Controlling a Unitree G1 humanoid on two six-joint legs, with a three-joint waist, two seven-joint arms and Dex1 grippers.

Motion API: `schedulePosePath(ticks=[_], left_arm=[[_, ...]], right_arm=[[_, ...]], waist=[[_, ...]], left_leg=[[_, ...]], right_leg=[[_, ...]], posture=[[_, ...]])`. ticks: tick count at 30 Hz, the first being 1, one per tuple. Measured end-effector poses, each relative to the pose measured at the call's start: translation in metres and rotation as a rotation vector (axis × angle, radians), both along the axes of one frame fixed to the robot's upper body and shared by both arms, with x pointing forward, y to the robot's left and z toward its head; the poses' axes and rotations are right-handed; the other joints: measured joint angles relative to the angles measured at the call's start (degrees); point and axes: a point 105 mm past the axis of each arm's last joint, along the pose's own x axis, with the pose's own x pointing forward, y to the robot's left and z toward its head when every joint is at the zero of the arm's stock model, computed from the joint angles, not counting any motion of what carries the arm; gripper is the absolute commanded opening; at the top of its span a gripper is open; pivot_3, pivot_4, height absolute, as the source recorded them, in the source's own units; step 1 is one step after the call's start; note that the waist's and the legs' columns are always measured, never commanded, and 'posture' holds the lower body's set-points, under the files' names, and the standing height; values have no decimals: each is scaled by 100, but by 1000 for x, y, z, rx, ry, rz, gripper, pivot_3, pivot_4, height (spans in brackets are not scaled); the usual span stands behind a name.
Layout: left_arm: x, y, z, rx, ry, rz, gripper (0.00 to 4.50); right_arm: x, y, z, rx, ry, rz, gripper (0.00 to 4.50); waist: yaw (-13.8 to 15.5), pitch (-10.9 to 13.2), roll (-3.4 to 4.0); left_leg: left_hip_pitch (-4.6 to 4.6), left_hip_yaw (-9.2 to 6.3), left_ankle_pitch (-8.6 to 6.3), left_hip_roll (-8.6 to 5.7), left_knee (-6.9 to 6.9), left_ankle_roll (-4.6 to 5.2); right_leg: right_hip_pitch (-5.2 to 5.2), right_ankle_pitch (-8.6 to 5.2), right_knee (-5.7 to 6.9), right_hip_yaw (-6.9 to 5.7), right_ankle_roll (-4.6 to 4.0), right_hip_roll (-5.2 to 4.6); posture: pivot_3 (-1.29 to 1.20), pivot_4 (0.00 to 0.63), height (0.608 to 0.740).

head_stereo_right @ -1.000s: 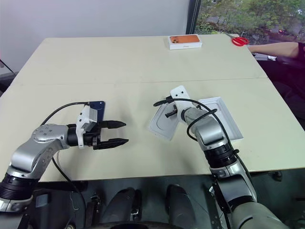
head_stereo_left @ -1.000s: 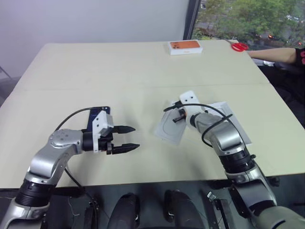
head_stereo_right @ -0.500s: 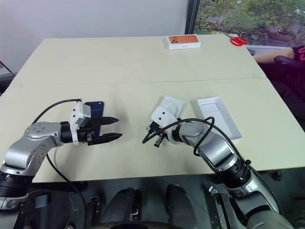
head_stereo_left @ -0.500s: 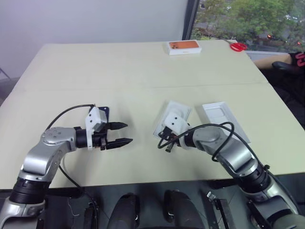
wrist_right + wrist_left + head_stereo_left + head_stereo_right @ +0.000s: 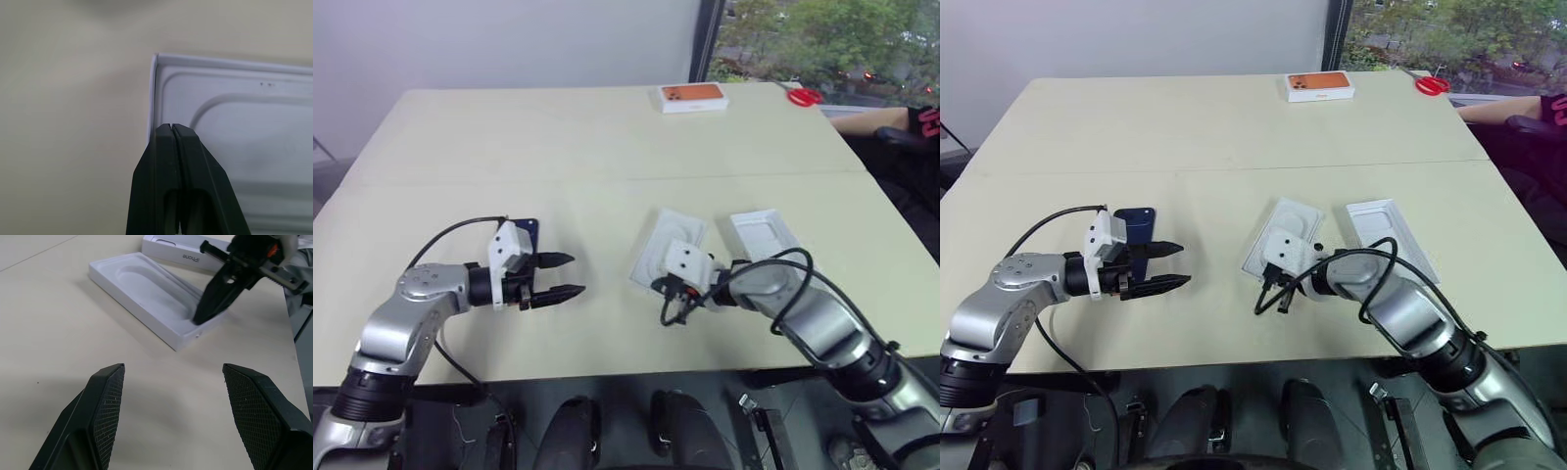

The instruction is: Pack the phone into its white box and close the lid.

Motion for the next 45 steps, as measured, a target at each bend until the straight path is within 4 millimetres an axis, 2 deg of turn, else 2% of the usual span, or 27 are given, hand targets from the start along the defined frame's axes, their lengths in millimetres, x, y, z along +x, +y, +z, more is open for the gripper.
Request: schedulePosePath(ticks=[3,7,9,12,17,21,24,33,38,42,45], left_arm=[[0,0,0,-1,-1,0,3381],[0,0,1,-2,-3,0,3381],[1,-1,2,-3,-5,-2,3381],[1,-1,2,-3,-6,-2,3381],[4,-3,5,-10,-16,-9,3381],[4,-4,6,-9,-17,-9,3381],[3,-3,3,-9,-6,-5,3381],[2,-2,0,-10,4,4,3381],[3,0,0,-6,7,10,3381],[3,0,0,-6,7,11,3381],[4,0,1,-6,6,11,3381]], right_arm=[[1,1,6,52,-4,-4,50],[23,2,28,143,-77,-102,50],[36,-1,33,145,-104,-160,50],[46,-4,29,133,-106,-208,50],[51,3,-2,31,-85,-195,50],[53,7,-2,33,-94,-196,50],[49,8,-3,36,-78,-174,50],[9,18,-10,36,6,10,50],[-16,-3,-13,-63,14,162,50],[-21,-8,-13,-93,14,210,50],[-15,-14,-12,-113,-12,202,50]], waist=[[-22,0,0],[-6,0,-1],[-3,0,-1],[9,0,-1],[-7,0,-1],[-15,-1,-2],[-12,-1,-2],[-6,-1,-2],[11,-2,-2],[-4,-2,-3],[2,-2,-3]], left_leg=[[1,2,0,3,0,0],[2,2,1,5,0,-1],[1,2,1,3,0,-1],[-2,1,1,0,0,-1],[-1,3,1,-1,0,-1],[2,2,1,1,0,-1],[4,2,1,1,0,-1],[3,2,0,1,0,-1],[3,2,0,-2,2,-1],[8,2,0,1,2,-1],[8,2,1,1,2,-1]], right_leg=[[-1,0,2,2,0,3],[-1,0,3,1,0,4],[-1,0,2,1,-1,2],[-1,0,1,1,0,-1],[-2,1,3,1,-1,-1],[0,1,4,1,0,2],[0,1,5,1,0,2],[0,1,4,1,0,1],[5,0,-1,1,0,-2],[7,0,1,1,0,2],[8,0,0,1,0,1]], posture=[[0,150,740],[0,150,740],[0,150,740],[0,150,740],[0,150,740],[0,150,740],[0,150,740],[0,150,740],[0,150,740],[0,150,740],[0,150,740]])
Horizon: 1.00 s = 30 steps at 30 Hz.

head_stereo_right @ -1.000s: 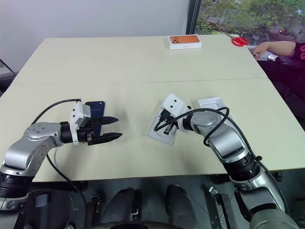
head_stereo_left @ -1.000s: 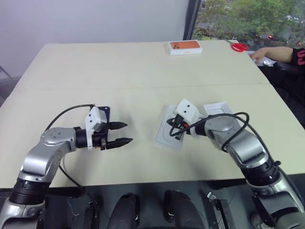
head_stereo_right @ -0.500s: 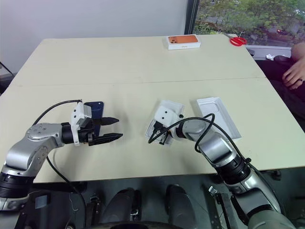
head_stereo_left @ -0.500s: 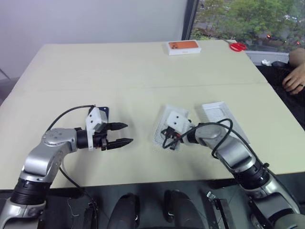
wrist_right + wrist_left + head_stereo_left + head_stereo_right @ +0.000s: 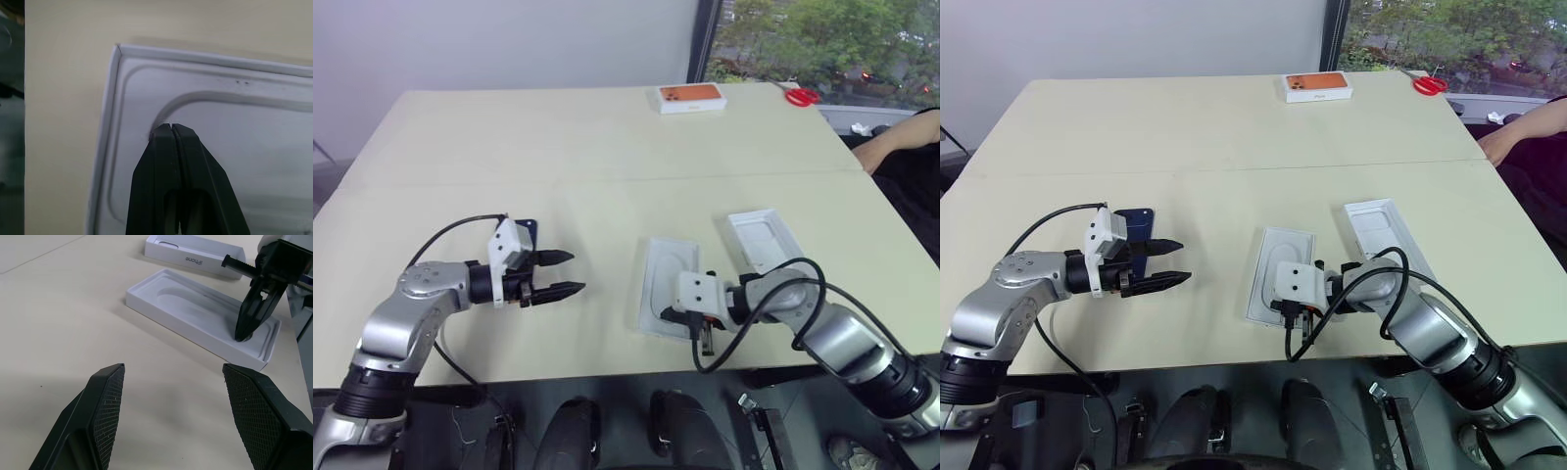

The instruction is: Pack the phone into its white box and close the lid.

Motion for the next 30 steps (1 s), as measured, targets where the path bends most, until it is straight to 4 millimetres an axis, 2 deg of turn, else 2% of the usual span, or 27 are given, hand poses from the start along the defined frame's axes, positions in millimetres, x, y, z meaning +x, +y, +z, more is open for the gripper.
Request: schedulePosePath(ticks=[6,11,14,18,20,24,26,30], left_arm=[[0,0,0,0,0,1,3381],[2,4,0,5,6,27,3381],[7,15,4,-10,41,102,3381],[19,38,12,-87,126,267,4438],[26,52,18,-133,149,365,4438],[36,71,26,-205,183,519,4438],[45,92,27,-223,247,659,4438],[46,120,11,-207,451,827,4438]], right_arm=[[9,-4,5,-6,-52,-19,50],[27,-3,33,77,-151,-90,50],[32,-2,44,145,-165,-146,50],[35,1,51,206,-176,-193,0],[36,5,52,228,-183,-207,0],[43,25,56,288,-196,-234,0],[50,46,60,327,-202,-247,0],[56,73,56,350,-181,-259,0]], waist=[[2,0,0],[1,0,0],[2,0,0],[-2,0,0],[-2,0,0],[-19,0,0],[-39,0,-2],[-18,-1,-4]], left_leg=[[-1,0,0,0,0,0],[-1,-1,0,1,0,-1],[-2,-2,0,1,0,-1],[-1,-4,0,1,0,-1],[-1,-3,0,1,0,-1],[3,-3,2,1,0,-3],[7,-4,5,3,-1,-9],[9,-6,7,1,-4,-12]], right_leg=[[0,0,0,0,0,-1],[-1,0,2,0,0,0],[-1,1,3,0,0,-1],[-1,1,4,-1,0,0],[-2,1,5,-1,1,-1],[-3,1,13,0,1,-1],[-7,2,23,0,0,5],[-7,2,29,-1,0,4]], posture=[[0,150,740],[0,150,740],[0,150,740],[0,150,740],[0,150,740],[0,150,740],[0,150,740],[0,150,740]])
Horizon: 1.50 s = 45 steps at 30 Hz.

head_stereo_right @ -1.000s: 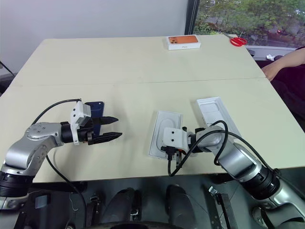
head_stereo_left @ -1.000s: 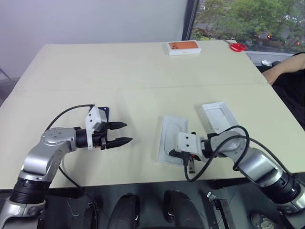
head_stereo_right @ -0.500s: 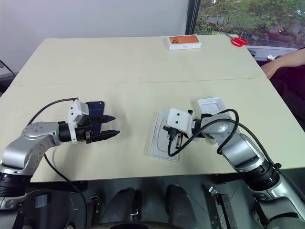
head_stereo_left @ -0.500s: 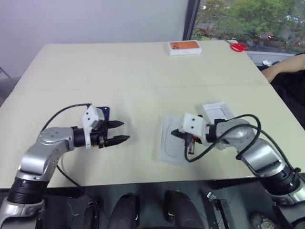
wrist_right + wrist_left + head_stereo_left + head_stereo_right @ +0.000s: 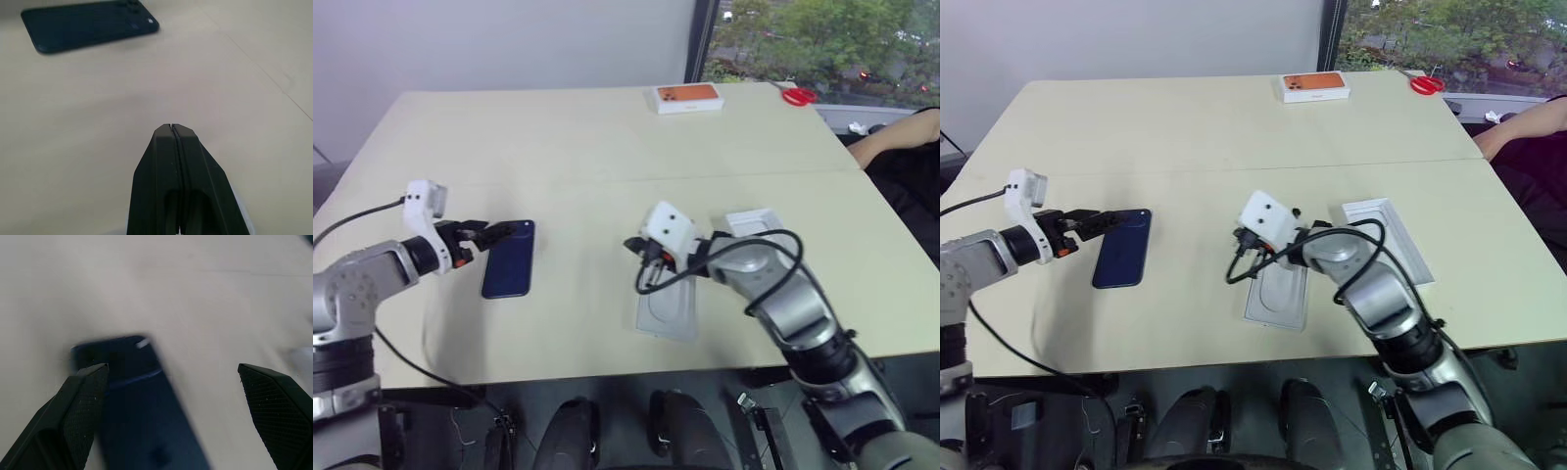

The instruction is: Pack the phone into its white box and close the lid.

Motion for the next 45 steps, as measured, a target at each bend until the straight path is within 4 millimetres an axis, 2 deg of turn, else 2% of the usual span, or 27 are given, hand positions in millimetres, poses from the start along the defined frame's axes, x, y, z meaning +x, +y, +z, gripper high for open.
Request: schedulePosePath(ticks=[5,12,17,19,25,31,40,43,45], left_arm=[[-5,4,-19,-57,206,38,4438],[-6,-1,-21,-72,259,16,4438],[-7,-16,-22,-98,286,-46,4438],[-7,-23,-23,-112,288,-67,4438],[-9,-44,-25,-172,287,-112,4438],[-11,-61,-31,-205,278,-154,4438],[-11,-64,-33,-281,272,-139,4438],[-11,-61,-34,-291,284,-130,3603],[-12,-60,-38,-307,306,-126,2664]], right_arm=[[3,31,-11,-4,44,26,0],[6,54,-37,-60,137,35,0],[-2,85,-48,-76,193,103,0],[-4,92,-50,-76,203,120,0],[-1,94,-54,-89,209,122,0],[2,92,-58,-98,215,109,0],[6,87,-57,-103,210,96,0],[6,87,-57,-104,209,96,0],[6,87,-57,-104,209,96,0]], waist=[[2,-3,-6],[-13,-4,-7],[2,-5,-5],[26,-6,-4],[32,-11,-4],[26,-17,1],[20,-21,4],[13,-21,4],[9,-21,4]], left_leg=[[-1,1,3,-7,1,-5],[3,1,5,-7,-1,-11],[6,1,6,-11,-4,-14],[7,0,7,-18,-4,-15],[9,-1,6,-43,-4,-15],[40,-3,5,-45,-12,-15],[47,-6,5,-45,-15,-15],[47,-6,5,-45,-17,-16],[47,-6,5,-45,-18,-16]], right_leg=[[2,0,-1,1,0,-7],[1,1,2,2,-1,-11],[2,1,3,2,-2,-16],[5,1,3,2,-1,-24],[12,0,1,-2,0,-69],[41,0,-6,-4,1,-75],[50,0,-10,-7,1,-77],[49,0,-11,-7,1,-77],[49,0,-12,-7,1,-76]], posture=[[0,150,740],[0,150,740],[0,150,740],[0,150,740],[0,150,740],[0,150,740],[0,150,740],[0,150,740],[0,150,740]])
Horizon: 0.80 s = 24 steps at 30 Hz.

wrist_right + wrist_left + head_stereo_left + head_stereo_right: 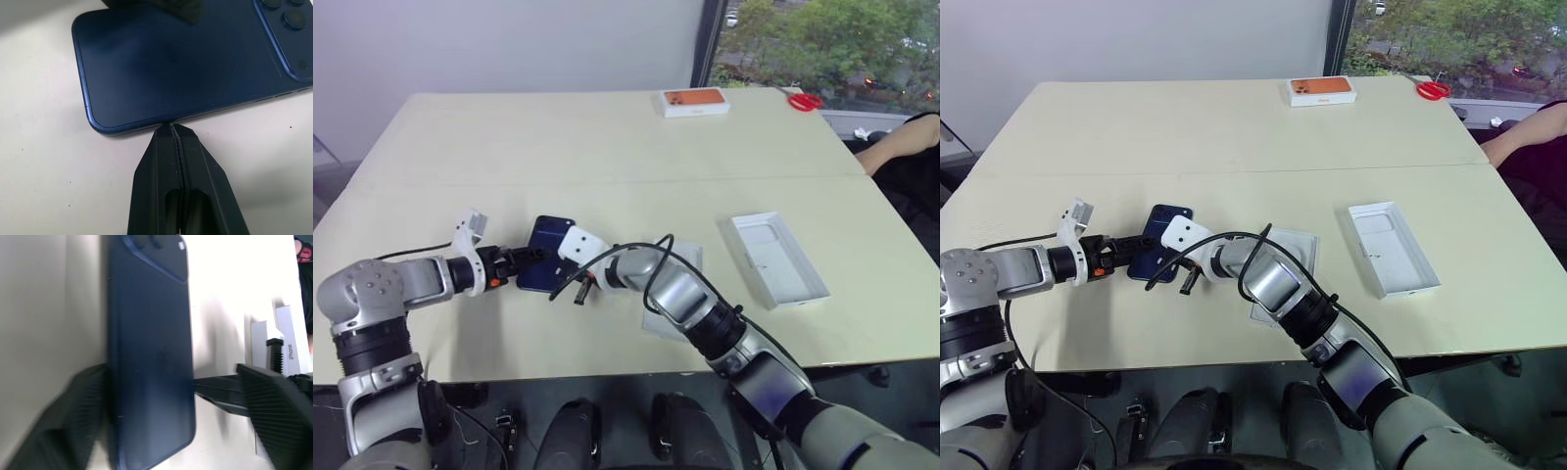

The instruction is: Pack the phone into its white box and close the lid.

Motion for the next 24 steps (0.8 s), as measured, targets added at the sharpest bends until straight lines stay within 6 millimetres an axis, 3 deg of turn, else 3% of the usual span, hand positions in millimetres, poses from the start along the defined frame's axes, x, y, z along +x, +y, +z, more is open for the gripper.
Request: schedulePosePath(ticks=[4,14,17,24], left_arm=[[-4,-3,-7,-41,46,-23,757],[-6,-8,-7,-104,70,-57,757],[-6,-9,-6,-117,68,-63,13],[-8,-10,-6,-135,62,-68,13]], right_arm=[[0,0,0,1,-3,0,0],[0,-2,0,5,-11,1,0],[1,-5,1,-2,-20,-4,0],[8,-29,25,0,-100,-41,0]], waist=[[-17,0,-1],[-50,-1,-4],[-49,-1,-4],[-45,0,-4]], left_leg=[[-1,0,0,0,-3,0],[-3,0,0,3,-12,-2],[-4,-1,0,3,-12,-2],[-11,-1,-1,3,-14,-2]], right_leg=[[-2,0,-1,0,0,1],[-11,0,-2,1,0,0],[-12,0,-2,2,0,-1],[-20,0,-2,3,0,-4]], posture=[[0,150,740],[0,150,740],[0,150,740],[0,150,740]])
